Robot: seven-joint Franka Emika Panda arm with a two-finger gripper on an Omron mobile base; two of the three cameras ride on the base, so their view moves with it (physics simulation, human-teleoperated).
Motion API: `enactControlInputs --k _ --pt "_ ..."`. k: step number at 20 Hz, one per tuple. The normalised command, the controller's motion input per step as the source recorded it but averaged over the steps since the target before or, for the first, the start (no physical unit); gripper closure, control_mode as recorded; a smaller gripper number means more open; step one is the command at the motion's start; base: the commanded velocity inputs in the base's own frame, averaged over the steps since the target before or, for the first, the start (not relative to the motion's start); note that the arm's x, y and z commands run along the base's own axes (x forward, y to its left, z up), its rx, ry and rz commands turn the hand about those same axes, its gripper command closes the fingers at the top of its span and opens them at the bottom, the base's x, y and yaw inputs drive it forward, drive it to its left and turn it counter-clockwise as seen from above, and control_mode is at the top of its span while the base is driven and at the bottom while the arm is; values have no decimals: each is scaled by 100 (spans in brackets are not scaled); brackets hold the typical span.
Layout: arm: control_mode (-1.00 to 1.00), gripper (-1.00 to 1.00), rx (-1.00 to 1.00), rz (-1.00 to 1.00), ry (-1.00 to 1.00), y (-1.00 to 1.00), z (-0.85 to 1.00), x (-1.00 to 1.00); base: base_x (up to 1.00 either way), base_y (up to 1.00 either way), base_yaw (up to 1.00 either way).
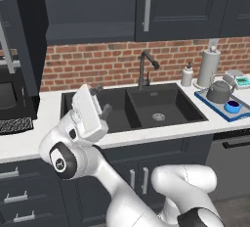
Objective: Pick the kettle from the counter and place it on the tray. Then pick the mug from the cabinet and place it on the tray. Then close the cabinet doors.
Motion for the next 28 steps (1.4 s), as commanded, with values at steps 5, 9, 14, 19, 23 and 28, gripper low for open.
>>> enactControlInputs --k 5,9,14,19,23,28 --pt "-100 -100 0 -1 0 47 -5 0 0 0 0" --pt "-100 -100 0 0 0 41 -10 1 0 0 0" --pt "-100 -100 0 0 0 34 -15 7 0 0 0" --pt "-100 -100 0 0 0 37 -5 10 0 0 0" --pt "-100 -100 0 0 0 37 -1 14 0 0 0" --pt "-100 -100 0 0 0 35 0 18 0 0 0"
